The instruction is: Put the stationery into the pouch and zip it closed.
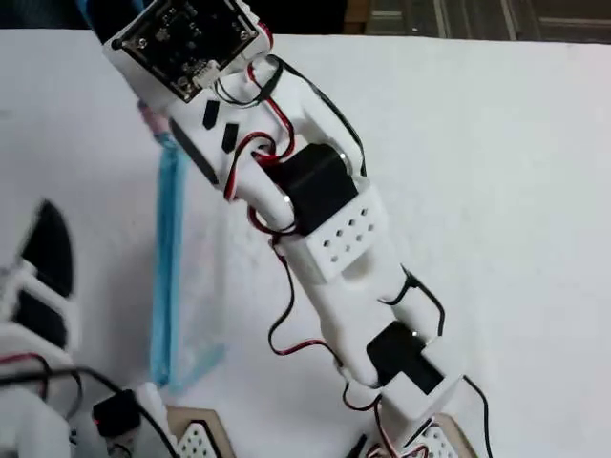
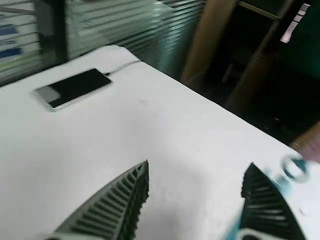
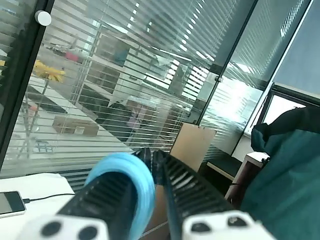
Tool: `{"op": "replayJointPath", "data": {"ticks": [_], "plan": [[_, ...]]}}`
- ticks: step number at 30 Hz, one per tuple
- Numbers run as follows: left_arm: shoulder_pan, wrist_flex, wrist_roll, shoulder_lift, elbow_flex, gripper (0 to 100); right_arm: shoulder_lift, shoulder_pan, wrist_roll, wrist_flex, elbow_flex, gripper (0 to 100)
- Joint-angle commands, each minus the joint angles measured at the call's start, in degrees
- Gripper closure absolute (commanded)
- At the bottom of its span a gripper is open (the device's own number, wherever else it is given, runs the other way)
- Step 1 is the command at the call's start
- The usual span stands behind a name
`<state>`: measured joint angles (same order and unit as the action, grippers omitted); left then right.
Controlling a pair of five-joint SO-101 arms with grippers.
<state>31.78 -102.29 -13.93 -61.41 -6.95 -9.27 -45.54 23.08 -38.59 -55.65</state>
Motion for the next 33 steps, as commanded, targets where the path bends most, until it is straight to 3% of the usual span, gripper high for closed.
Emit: {"op": "replayJointPath", "data": {"ticks": [1,4,11,21,33], "plan": [[-9.36,0.26,3.08,-6.11,8.44,68,0.57,0.48,0.62,-0.13,-2.81,98.2],[-16.48,3.34,5.45,-9.01,16.35,68,1.45,0.31,0.62,-0.13,-2.81,98.2],[-17.27,10.81,6.51,-9.19,24.97,68,4.26,0.31,0.53,-2.68,-2.46,98.2],[-26.24,21.19,-3.08,-9.1,30.33,69,4.44,0.31,0.53,-4.0,-2.81,98.2],[-26.95,30.59,-3.08,6.9,33.67,71,6.73,0.4,0.44,-4.0,-2.81,98.2]]}}
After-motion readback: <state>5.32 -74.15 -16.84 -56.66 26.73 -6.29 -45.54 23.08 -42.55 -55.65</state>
